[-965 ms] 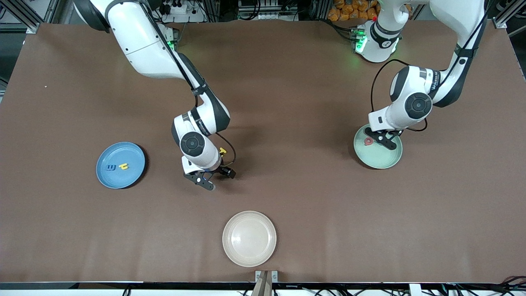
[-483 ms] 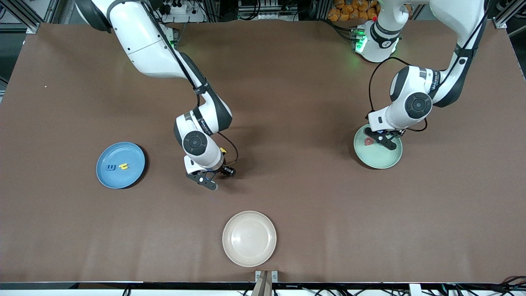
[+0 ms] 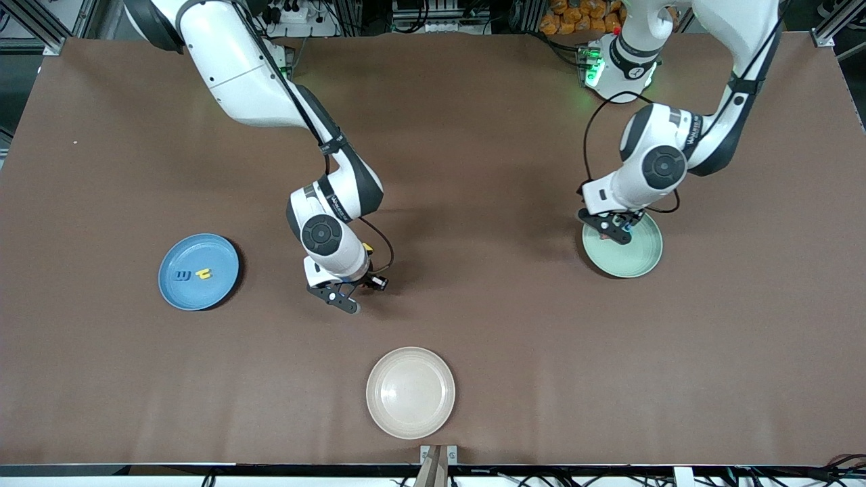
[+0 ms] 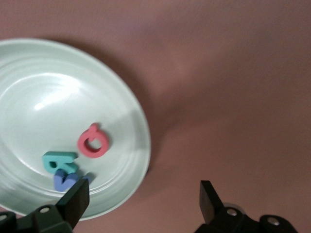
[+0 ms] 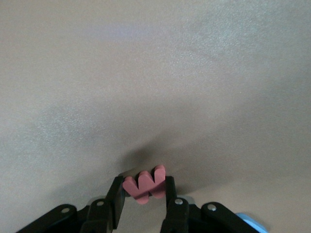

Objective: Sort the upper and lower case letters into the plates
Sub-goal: 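Release the blue w on the green plate while the right gripper lifts, then carry the pink w to the blue plate while the left gripper reaches letters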

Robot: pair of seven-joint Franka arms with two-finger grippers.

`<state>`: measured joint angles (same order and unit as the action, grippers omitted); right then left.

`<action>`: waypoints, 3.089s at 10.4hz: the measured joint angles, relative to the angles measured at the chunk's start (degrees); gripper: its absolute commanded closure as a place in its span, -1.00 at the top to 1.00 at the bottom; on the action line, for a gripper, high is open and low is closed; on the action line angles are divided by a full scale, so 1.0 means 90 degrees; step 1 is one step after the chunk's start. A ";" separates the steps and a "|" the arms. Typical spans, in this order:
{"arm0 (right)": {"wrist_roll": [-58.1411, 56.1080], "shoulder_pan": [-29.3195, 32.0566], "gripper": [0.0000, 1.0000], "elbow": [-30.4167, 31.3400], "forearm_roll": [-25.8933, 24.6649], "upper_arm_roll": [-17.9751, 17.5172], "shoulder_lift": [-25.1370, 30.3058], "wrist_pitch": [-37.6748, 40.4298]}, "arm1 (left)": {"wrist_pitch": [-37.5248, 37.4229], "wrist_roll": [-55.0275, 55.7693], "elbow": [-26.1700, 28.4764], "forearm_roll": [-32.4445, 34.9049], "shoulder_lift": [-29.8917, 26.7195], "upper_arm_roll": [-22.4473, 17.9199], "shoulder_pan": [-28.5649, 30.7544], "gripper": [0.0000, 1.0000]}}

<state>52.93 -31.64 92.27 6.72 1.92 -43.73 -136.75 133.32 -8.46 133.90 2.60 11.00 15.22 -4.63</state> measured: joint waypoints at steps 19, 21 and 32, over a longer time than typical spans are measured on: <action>-0.3880 0.2181 1.00 0.2454 -0.0612 0.1328 0.2182 0.0932 | 0.3680 0.4302 -0.4392 0.2694 0.3578 0.0773 -0.2725 1.00; -0.3824 0.2343 1.00 0.2443 -0.0612 0.1359 0.2222 0.1017 | 0.4103 0.4302 -0.4775 0.2945 0.3982 0.0312 -0.3195 1.00; -0.3660 0.2468 1.00 0.2045 -0.0621 0.1612 0.2350 0.1355 | 0.4977 0.5046 -0.6418 0.2947 0.5735 -0.1322 -0.5029 1.00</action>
<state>19.99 -9.43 110.67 1.13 16.43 -22.58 -124.56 178.11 36.96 76.14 29.12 62.61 3.33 -49.89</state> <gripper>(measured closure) 0.000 0.000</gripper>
